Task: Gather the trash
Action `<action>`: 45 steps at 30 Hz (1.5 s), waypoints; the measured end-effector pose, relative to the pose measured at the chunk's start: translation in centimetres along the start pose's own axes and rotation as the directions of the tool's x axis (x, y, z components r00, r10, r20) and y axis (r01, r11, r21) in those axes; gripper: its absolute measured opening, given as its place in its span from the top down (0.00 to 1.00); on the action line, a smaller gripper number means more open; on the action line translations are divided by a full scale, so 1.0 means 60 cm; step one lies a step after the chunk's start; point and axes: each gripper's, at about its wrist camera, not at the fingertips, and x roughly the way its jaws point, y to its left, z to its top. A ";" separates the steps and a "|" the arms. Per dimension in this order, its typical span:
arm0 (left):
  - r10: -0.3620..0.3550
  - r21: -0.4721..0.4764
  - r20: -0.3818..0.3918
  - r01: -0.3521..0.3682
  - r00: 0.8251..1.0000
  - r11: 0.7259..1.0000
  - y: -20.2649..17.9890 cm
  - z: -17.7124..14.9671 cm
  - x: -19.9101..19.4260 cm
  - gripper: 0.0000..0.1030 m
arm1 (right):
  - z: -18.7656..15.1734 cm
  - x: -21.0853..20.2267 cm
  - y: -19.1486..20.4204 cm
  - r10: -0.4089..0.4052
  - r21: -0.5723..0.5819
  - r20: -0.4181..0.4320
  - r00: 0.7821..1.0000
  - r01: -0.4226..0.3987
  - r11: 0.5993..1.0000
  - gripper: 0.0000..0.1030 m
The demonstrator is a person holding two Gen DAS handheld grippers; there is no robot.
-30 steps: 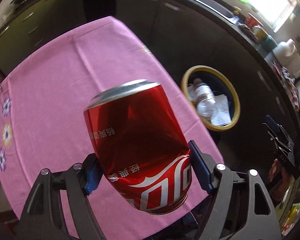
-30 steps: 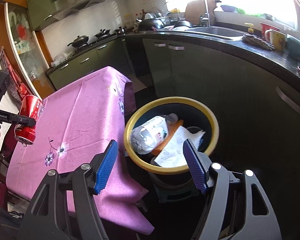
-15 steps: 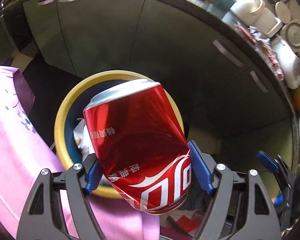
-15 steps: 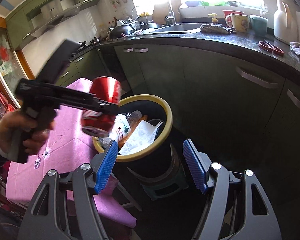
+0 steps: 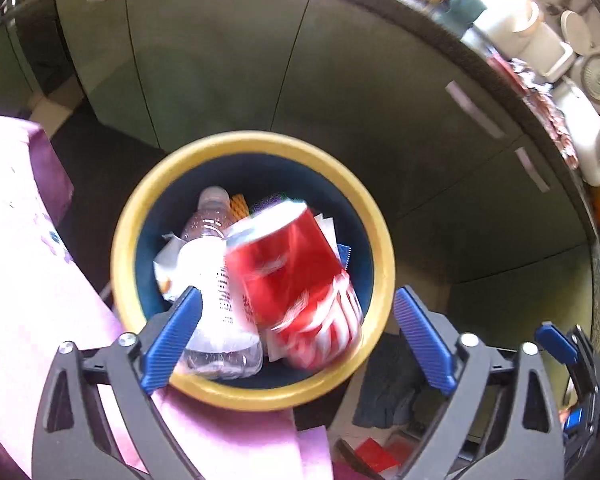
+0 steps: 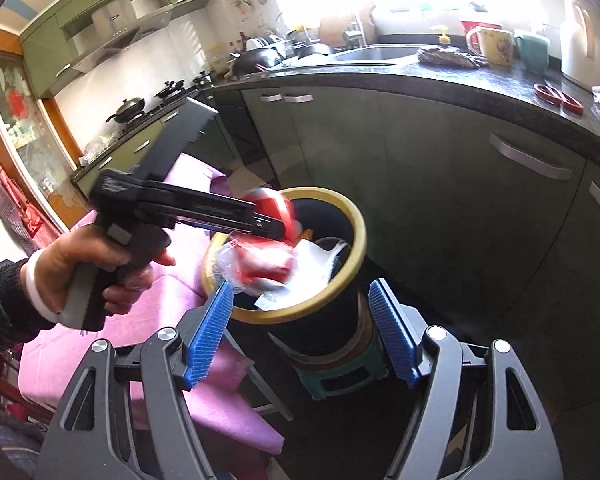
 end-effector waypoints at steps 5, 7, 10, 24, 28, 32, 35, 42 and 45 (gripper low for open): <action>-0.055 -0.020 0.105 0.057 0.993 0.998 0.008 -0.034 -0.079 0.10 | 0.003 -0.016 0.053 0.027 -0.040 0.028 0.999 -0.026 0.999 0.32; -0.048 -0.020 0.204 0.053 0.978 0.998 0.016 -0.068 -0.139 0.10 | 0.000 -0.025 0.076 0.050 -0.061 0.036 0.998 -0.048 0.997 0.29; 0.005 -0.047 0.359 0.013 0.933 0.999 0.050 -0.147 -0.238 0.10 | -0.006 -0.032 0.115 0.081 -0.097 0.040 0.996 -0.077 0.992 0.28; 0.664 -0.553 0.534 -0.378 0.524 0.743 0.199 -0.614 -0.565 0.07 | -0.040 -0.050 0.334 0.211 -0.312 0.109 0.971 -0.168 0.935 0.11; 0.741 -0.619 0.505 -0.414 0.442 0.668 0.195 -0.690 -0.602 0.06 | -0.053 -0.064 0.379 0.210 -0.352 0.145 0.967 -0.148 0.924 0.05; 0.748 -0.623 0.518 -0.415 0.415 0.663 0.180 -0.730 -0.630 0.06 | -0.068 -0.086 0.403 0.169 -0.371 0.193 0.966 -0.088 0.925 0.05; 0.723 -0.611 0.544 -0.390 0.426 0.689 0.164 -0.742 -0.631 0.06 | -0.080 -0.103 0.408 0.141 -0.369 0.230 0.963 -0.047 0.928 0.05; 0.700 -0.585 0.571 -0.385 0.430 0.714 0.140 -0.751 -0.617 0.06 | -0.099 -0.125 0.401 0.102 -0.368 0.265 0.959 0.003 0.930 0.05; 0.690 -0.573 0.574 -0.386 0.441 0.723 0.132 -0.750 -0.609 0.06 | -0.106 -0.131 0.397 0.102 -0.366 0.268 0.958 0.003 0.930 0.05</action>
